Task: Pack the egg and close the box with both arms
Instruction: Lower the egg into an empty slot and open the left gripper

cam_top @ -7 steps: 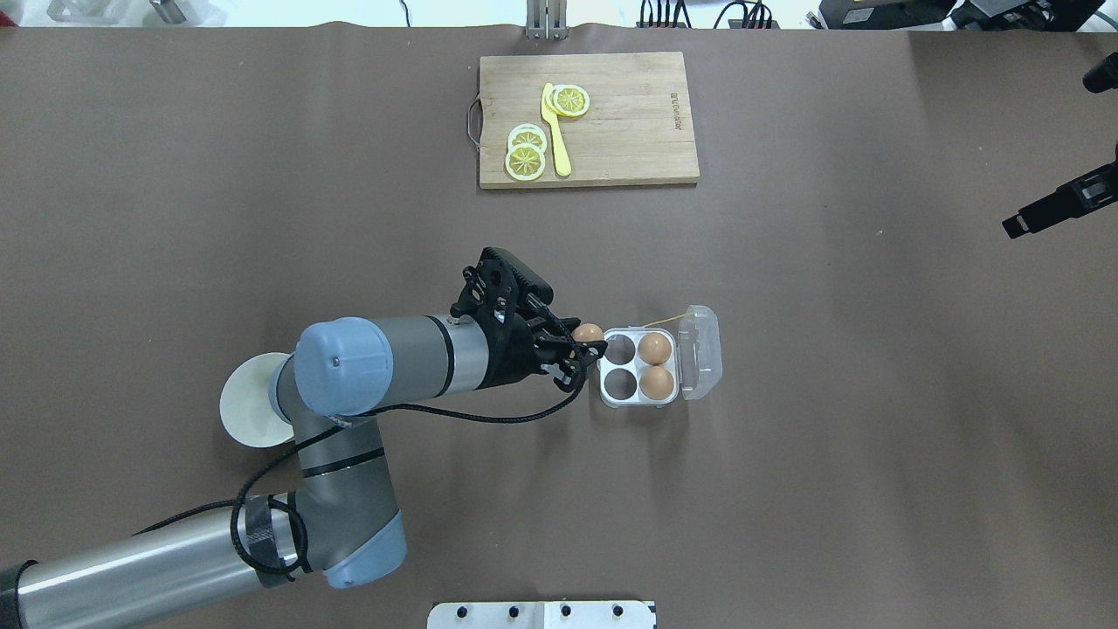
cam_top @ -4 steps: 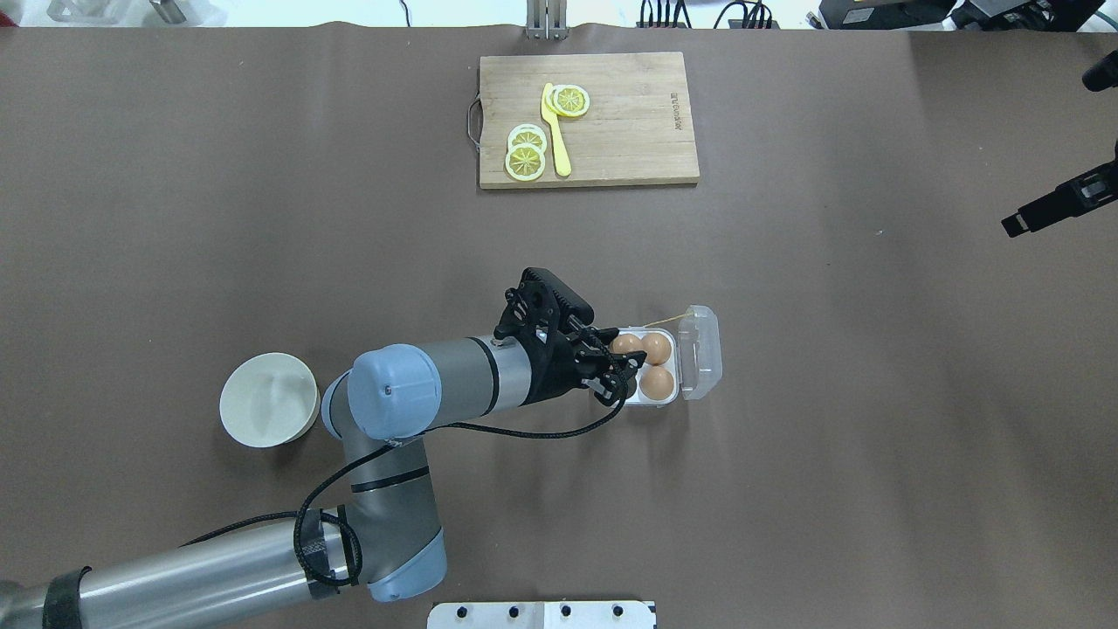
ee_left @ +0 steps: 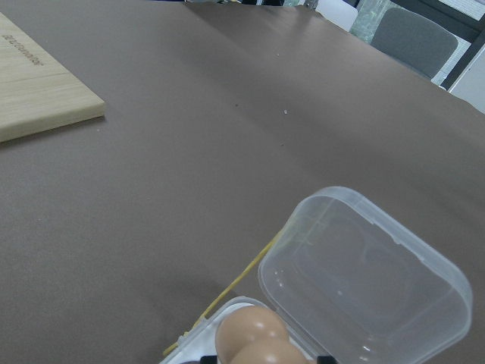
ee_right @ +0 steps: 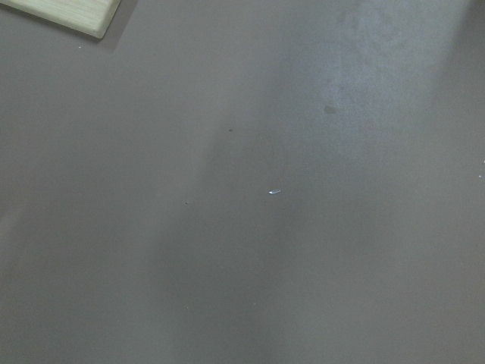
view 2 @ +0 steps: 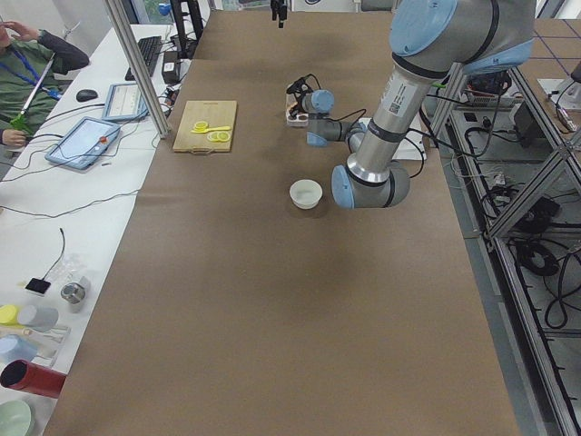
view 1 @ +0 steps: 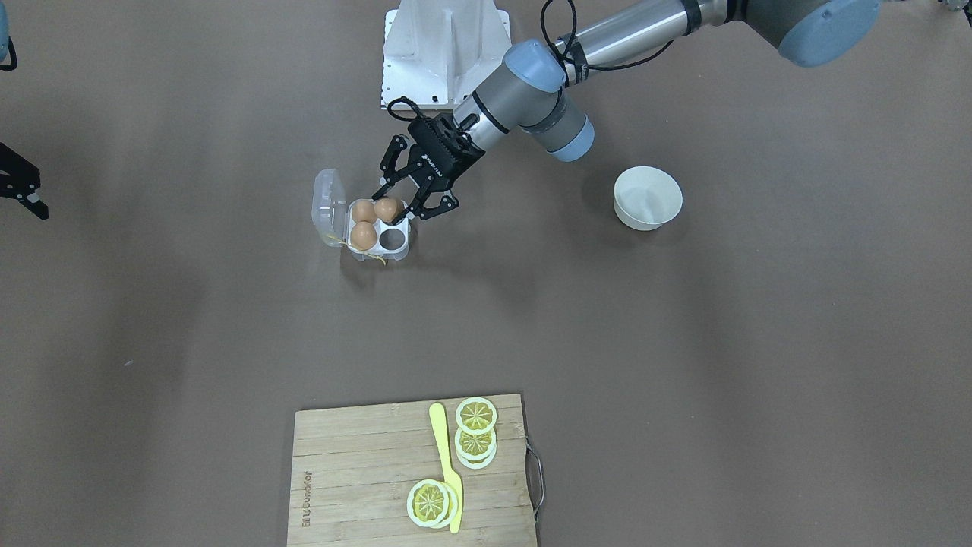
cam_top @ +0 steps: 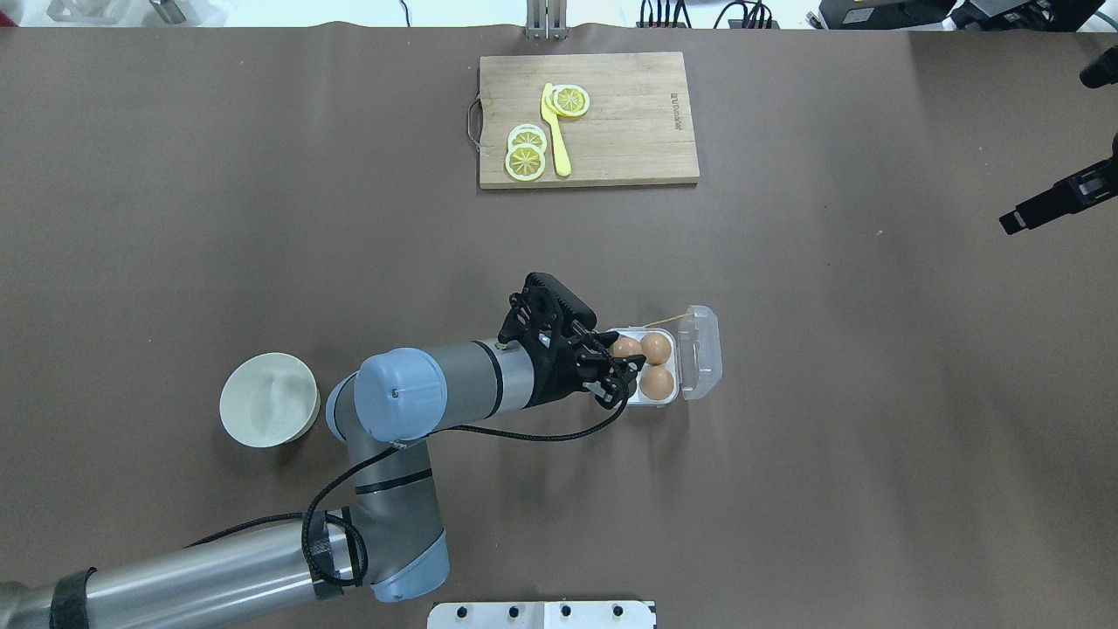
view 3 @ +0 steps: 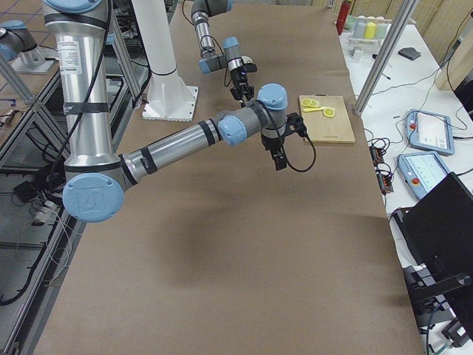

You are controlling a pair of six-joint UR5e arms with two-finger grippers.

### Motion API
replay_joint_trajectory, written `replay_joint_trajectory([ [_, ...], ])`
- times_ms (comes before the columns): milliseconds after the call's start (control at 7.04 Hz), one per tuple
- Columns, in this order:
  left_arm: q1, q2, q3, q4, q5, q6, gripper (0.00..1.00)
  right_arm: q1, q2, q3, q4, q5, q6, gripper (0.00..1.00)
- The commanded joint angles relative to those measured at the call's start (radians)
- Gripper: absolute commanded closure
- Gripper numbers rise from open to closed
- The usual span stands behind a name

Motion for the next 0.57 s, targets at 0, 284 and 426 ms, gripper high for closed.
replay_joint_trajectory([
  [0,0.003,0.000,0.011,0.000,-0.001,0.000,1.00,0.000,0.002,-0.003,0.000,0.000,0.000,0.01],
  [284,0.011,-0.002,0.016,0.001,0.000,0.000,0.92,0.000,0.002,-0.003,0.000,0.000,0.000,0.01],
  [426,0.017,-0.002,0.016,0.004,0.002,-0.001,0.88,0.000,0.002,-0.003,0.000,0.000,0.000,0.01],
])
